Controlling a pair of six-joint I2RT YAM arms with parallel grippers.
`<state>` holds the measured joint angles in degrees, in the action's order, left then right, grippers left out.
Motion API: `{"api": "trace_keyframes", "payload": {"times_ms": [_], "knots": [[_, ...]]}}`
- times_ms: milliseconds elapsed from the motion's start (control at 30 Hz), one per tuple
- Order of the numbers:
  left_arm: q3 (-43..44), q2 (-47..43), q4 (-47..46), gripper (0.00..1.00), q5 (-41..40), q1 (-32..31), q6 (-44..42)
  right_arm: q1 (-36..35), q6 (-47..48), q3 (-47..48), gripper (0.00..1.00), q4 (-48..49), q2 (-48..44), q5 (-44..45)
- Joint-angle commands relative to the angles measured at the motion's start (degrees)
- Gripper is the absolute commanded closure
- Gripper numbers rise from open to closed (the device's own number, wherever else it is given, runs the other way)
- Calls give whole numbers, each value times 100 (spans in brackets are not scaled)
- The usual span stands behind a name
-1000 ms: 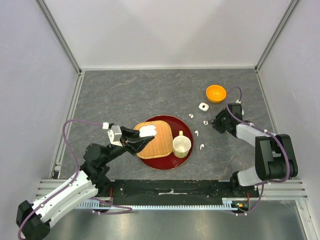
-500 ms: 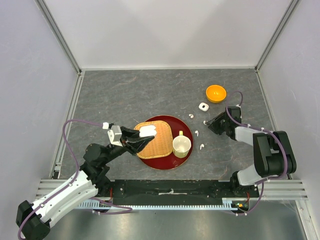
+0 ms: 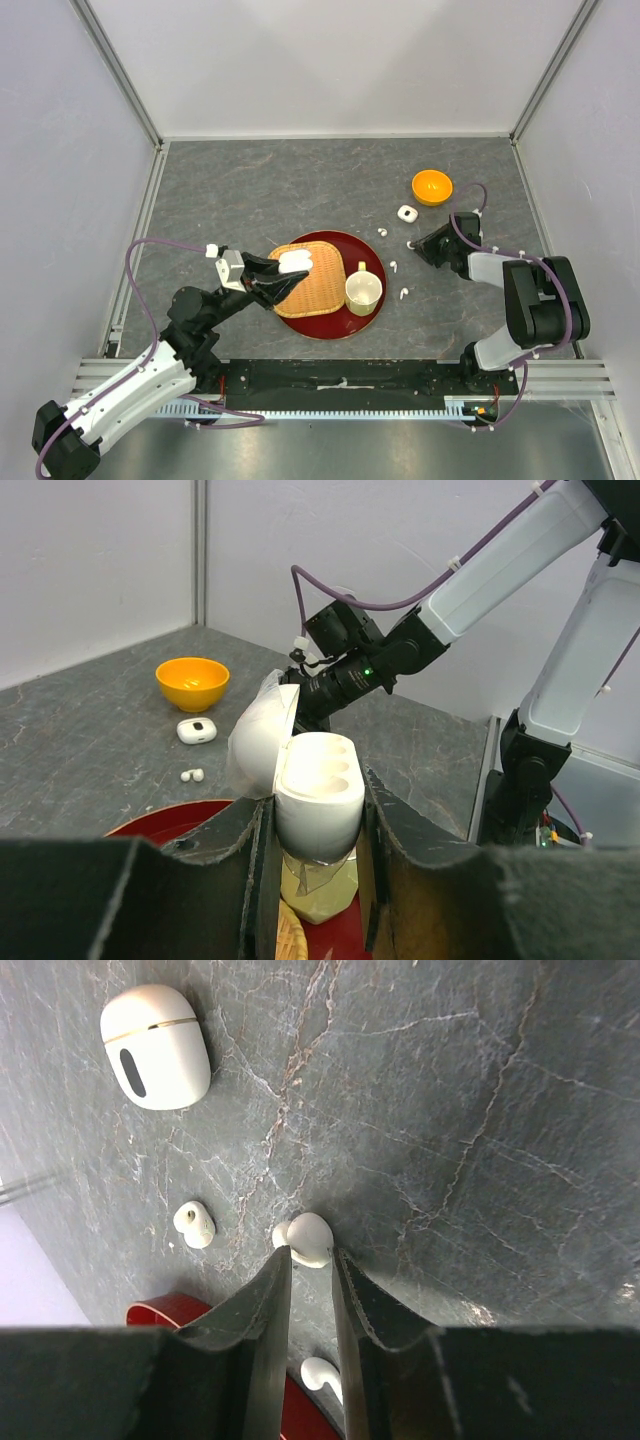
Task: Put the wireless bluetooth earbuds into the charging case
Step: Adjust the earbud at the center of the board.
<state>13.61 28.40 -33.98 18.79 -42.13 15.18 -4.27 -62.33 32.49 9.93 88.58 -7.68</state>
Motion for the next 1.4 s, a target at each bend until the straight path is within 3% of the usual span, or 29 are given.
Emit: {"api": "trace_keyframes", "payload": {"times_ms": [0,567,767,933,1133,1367], "knots": [[63,7,-127,98,-121,-15,-279,-12,1,-59,69,-194,239,285],[107,166,-162,98,-121,-15,-296,-12,106,152,75,44,511,92],[134,192,-162,98,-121,-15,-296,-3,282,381,80,-53,626,65],[177,227,-162,98,-103,-15,-288,-3,449,486,93,-106,670,109],[178,175,-127,98,-94,-15,-252,23,896,530,97,-360,389,197],[169,95,-57,98,-121,-15,-226,155,1038,399,99,-913,-629,92]]}}
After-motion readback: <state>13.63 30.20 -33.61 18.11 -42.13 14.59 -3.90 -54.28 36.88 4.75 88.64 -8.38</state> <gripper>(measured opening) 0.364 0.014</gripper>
